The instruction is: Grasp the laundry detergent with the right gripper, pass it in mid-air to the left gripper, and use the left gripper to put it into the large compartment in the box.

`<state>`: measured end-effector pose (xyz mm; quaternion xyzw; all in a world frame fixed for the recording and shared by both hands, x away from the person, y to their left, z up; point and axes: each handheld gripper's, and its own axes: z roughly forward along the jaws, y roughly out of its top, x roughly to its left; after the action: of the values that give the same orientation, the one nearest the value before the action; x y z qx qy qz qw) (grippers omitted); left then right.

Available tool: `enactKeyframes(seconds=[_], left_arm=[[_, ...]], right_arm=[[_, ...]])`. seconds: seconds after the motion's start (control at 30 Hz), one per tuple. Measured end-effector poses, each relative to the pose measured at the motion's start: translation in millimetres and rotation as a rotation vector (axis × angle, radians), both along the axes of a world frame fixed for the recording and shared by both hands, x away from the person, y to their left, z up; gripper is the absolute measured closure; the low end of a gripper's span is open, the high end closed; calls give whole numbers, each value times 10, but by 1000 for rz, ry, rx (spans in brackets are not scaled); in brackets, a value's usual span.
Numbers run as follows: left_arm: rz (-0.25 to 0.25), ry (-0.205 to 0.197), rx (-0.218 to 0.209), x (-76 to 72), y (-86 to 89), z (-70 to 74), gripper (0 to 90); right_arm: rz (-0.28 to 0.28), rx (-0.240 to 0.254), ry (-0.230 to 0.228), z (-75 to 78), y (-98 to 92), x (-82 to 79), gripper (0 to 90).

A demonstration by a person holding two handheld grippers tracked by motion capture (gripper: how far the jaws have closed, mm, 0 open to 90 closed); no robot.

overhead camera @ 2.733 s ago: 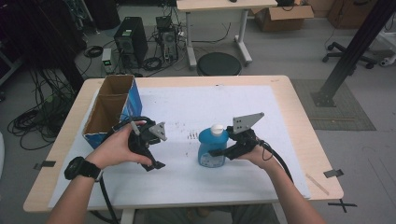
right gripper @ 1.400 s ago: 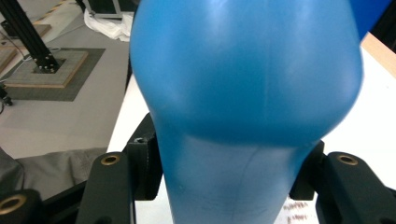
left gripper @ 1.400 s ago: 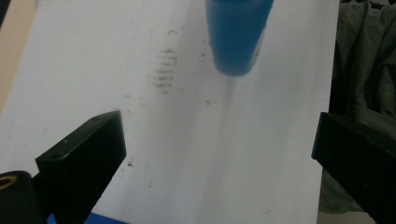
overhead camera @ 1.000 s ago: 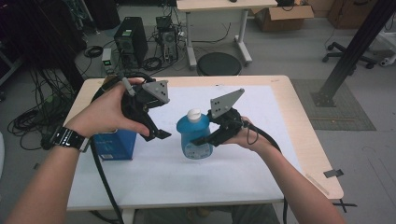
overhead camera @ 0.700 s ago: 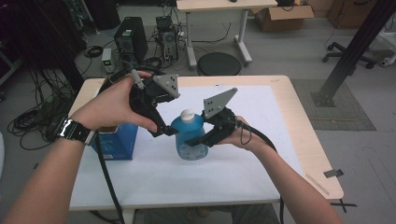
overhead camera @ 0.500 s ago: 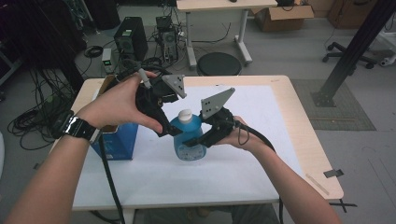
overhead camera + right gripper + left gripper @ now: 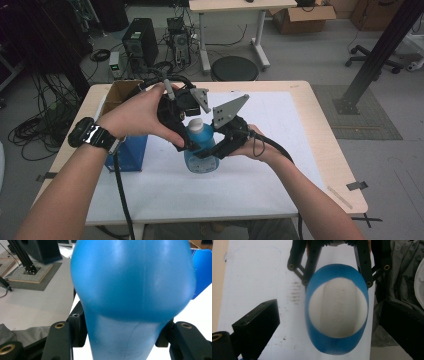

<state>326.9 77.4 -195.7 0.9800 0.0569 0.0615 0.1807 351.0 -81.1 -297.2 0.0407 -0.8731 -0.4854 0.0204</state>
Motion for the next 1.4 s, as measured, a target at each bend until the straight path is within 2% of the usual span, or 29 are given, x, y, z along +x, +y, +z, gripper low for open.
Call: enactKeyframes(seconds=[0.57,0.67,0.77,1.4], left_arm=[[-13,28,31,40,-121,-107,103],[-21,32,33,44,-130,-107,112],[-26,39,41,46,-145,-101,159],[-24,53,46,27,-145,-91,252]], right_arm=[[-3,-4,-3,-12,-21,-17,432],[-3,-3,-4,-12,-26,-16,433],[-4,-3,-3,-13,-35,-16,433],[-7,-8,-10,-35,-21,-25,432]])
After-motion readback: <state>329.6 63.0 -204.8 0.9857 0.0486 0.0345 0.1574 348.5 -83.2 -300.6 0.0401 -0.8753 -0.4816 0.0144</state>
